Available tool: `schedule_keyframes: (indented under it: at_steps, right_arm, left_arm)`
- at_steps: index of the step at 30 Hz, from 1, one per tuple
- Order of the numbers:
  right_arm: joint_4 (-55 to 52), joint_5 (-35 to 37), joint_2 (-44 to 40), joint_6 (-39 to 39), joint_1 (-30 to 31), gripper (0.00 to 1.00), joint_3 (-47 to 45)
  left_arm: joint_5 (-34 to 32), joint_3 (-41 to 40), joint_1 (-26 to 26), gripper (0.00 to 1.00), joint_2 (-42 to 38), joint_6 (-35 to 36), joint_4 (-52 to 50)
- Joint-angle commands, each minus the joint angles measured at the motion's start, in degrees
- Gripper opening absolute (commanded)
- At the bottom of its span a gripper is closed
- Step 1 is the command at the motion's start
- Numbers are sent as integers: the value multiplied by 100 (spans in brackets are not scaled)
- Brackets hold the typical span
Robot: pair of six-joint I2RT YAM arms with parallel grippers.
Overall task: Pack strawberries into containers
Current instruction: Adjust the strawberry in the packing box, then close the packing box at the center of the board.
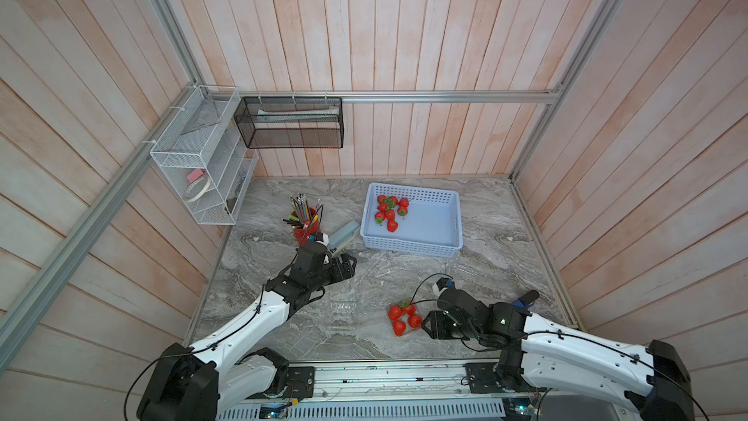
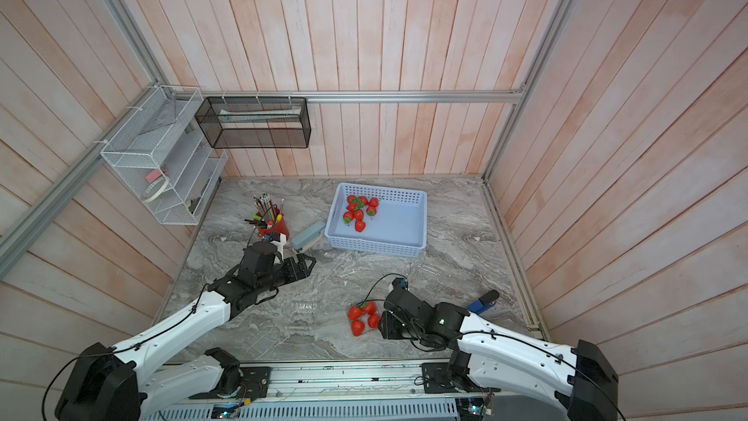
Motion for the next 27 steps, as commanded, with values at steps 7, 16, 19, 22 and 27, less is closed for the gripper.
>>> schedule_keyframes:
  at_steps: [7, 16, 19, 22, 27]
  right_arm:
    - [988, -835, -246, 91, -763, 42, -534]
    - [1035, -1131, -135, 58, -785, 33, -580]
    - [811, -1043, -184, 58, -787, 33, -589]
    - [615, -979, -192, 40, -786, 34, -593]
    - [609, -1017, -143, 16, -787, 35, -671]
  left_arm:
    - [-74, 153, 39, 94, -29, 104, -6]
    - [-82, 153, 54, 94, 69, 79, 60]
    - [-81, 160, 51, 94, 84, 79, 59]
    - [-79, 145, 52, 94, 80, 79, 66]
    - [-79, 128, 51, 94, 68, 69, 58]
